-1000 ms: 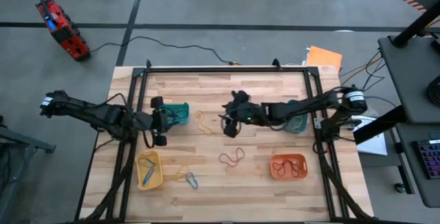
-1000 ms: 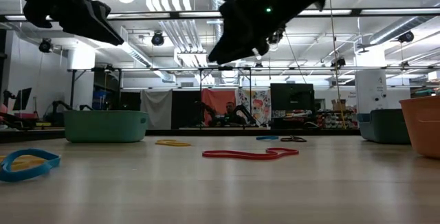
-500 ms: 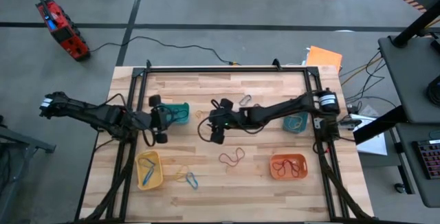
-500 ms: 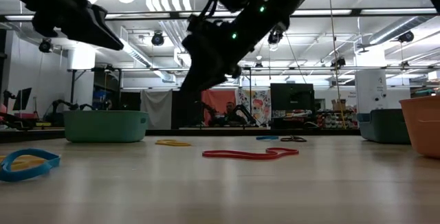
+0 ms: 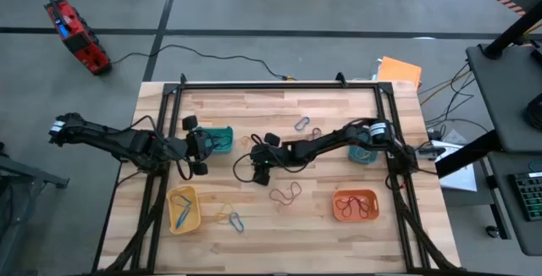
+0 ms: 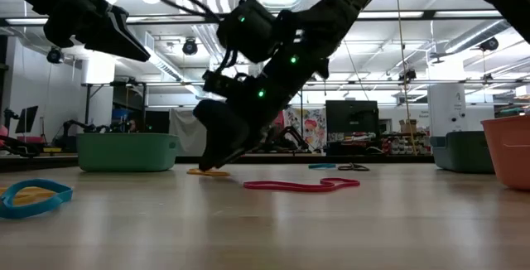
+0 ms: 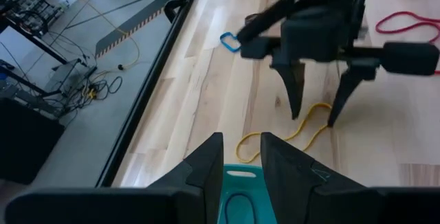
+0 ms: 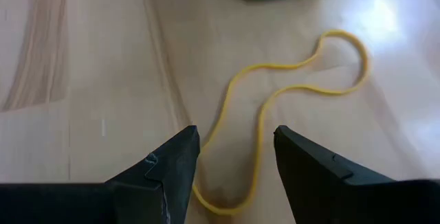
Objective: Sort rubber bands into baskets
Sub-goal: Put the yellow rubber band into the blue bin
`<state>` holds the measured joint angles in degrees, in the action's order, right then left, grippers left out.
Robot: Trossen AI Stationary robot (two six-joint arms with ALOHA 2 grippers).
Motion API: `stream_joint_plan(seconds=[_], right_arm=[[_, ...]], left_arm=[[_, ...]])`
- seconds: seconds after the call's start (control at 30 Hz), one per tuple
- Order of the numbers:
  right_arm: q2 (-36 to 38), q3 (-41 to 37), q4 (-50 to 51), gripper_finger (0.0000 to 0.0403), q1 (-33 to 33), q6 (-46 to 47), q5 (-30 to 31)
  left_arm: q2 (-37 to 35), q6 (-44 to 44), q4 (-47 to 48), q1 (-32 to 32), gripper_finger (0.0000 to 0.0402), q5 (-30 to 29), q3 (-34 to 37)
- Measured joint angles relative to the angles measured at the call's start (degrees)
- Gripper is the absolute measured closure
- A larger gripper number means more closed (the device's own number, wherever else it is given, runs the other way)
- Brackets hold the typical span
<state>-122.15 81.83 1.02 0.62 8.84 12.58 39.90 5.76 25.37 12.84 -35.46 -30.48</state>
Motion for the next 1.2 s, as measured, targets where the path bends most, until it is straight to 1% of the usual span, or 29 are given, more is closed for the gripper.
stream_joint_plan(seconds=[0.07,0.17,0.33,0.43,0.5,0.6,0.77,0.83,1.0,1.2], right_arm=[[-1.4,0.9,-0.1,0.0218,0.0,0.3,-1.2],[-2.7,1.7,-0.4,0.0218,0.0,0.5,-0.9],[-3.2,1.7,-0.2,0.0219,0.1,1.7,1.0],[-3.3,1.7,0.1,0.0229,0.0,1.7,2.0],[-3.3,1.7,0.4,0.0244,-0.2,1.7,1.9],[-3.3,1.7,1.5,0.0276,-0.7,1.6,1.6],[-3.3,1.6,2.6,0.0350,-1.4,-0.5,-1.6],[-3.3,1.6,2.7,0.0380,-1.4,-2.2,-1.7],[-2.8,1.5,2.7,0.0393,-1.4,-5.1,-1.9],[0.4,1.1,5.0,0.0394,-0.9,-8.2,-2.9]], left_arm=[[0.0,0.0,-0.1,0.0,0.0319,0.0,0.0],[0.2,0.0,-0.4,0.0,0.0319,0.0,0.0],[0.9,0.0,-1.1,0.0,0.0319,0.0,0.0],[1.4,0.0,-2.0,0.0,0.0319,0.0,0.1],[1.8,0.0,-2.4,0.0,0.0319,0.0,0.2],[2.3,0.0,-2.7,0.0,0.0319,0.0,0.2],[3.3,0.0,-3.2,0.0,0.0319,0.0,0.2],[3.7,0.0,-3.3,0.0,0.0319,0.0,0.2],[5.0,0.0,-3.5,0.0,0.0319,0.0,0.2],[5.9,-0.2,-3.9,0.0,0.0319,0.0,0.2]])
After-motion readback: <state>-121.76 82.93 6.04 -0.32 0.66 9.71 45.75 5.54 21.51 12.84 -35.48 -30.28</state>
